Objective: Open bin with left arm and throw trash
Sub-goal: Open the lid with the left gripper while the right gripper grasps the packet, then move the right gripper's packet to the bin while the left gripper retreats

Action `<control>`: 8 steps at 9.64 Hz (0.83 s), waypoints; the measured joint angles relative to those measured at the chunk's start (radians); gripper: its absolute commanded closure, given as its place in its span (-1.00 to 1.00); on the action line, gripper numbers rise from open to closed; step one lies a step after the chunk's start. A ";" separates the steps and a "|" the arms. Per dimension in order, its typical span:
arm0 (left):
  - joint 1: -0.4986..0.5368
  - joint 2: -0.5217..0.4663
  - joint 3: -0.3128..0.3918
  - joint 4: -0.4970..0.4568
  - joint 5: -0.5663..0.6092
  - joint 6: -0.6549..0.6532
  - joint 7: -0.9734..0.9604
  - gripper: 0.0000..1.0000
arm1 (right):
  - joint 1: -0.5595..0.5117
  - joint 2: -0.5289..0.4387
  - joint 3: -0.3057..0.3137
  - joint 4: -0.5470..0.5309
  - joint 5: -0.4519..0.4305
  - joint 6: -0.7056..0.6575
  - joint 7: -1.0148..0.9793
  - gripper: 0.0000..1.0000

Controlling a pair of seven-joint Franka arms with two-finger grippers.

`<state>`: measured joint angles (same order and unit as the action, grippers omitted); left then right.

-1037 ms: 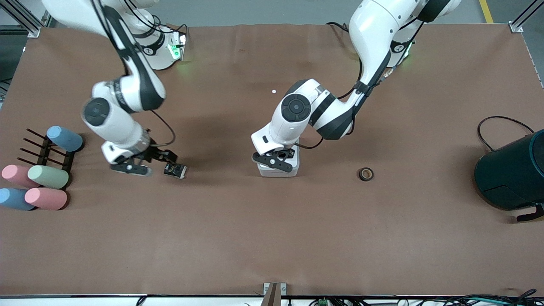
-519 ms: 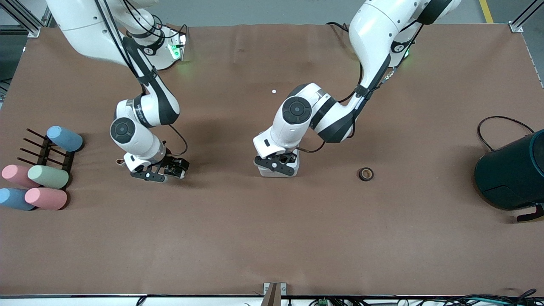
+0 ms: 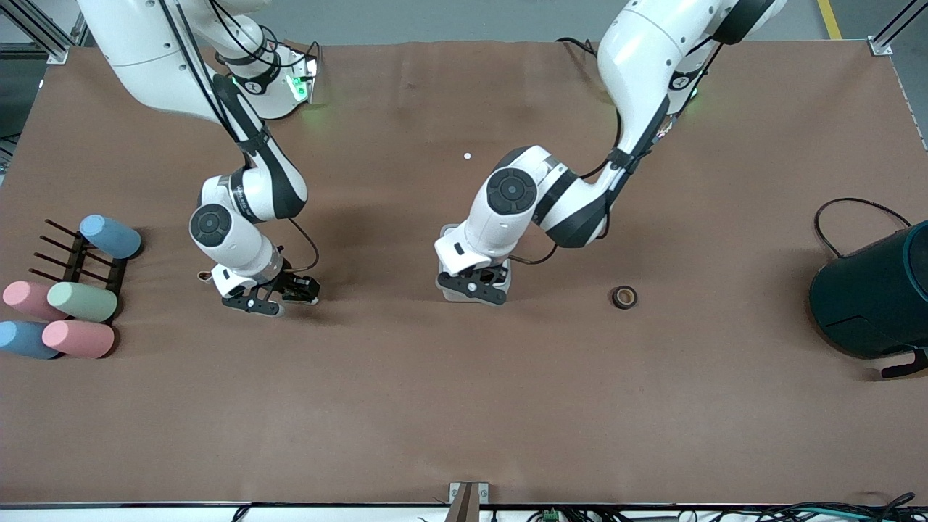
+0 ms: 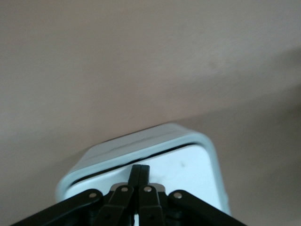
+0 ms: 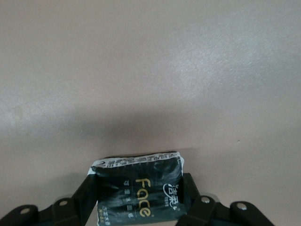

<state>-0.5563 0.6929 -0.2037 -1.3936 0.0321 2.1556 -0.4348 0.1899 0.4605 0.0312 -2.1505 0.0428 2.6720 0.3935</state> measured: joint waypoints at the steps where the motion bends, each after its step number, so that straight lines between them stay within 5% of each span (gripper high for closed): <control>1: 0.028 -0.043 0.000 0.006 0.006 -0.119 0.027 1.00 | -0.002 0.004 -0.002 0.003 0.000 0.001 0.000 0.28; 3: 0.123 -0.121 -0.001 -0.003 0.008 -0.279 0.193 0.91 | -0.005 0.003 -0.003 0.011 0.000 0.000 0.000 0.36; 6: 0.255 -0.134 -0.002 -0.111 0.008 -0.284 0.385 0.18 | -0.009 -0.010 -0.003 0.067 0.000 -0.069 0.044 0.37; 7: 0.287 -0.137 -0.002 -0.165 0.009 -0.244 0.431 -0.17 | -0.009 -0.028 -0.001 0.151 0.000 -0.208 0.087 0.37; 8: 0.317 -0.149 -0.003 -0.242 0.010 -0.164 0.488 -0.99 | -0.005 -0.051 0.007 0.277 0.001 -0.389 0.141 0.37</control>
<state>-0.2397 0.5440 -0.2064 -1.6361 0.0418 1.9912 0.0537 0.1845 0.4099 0.0378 -1.8730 0.0438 2.2835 0.5342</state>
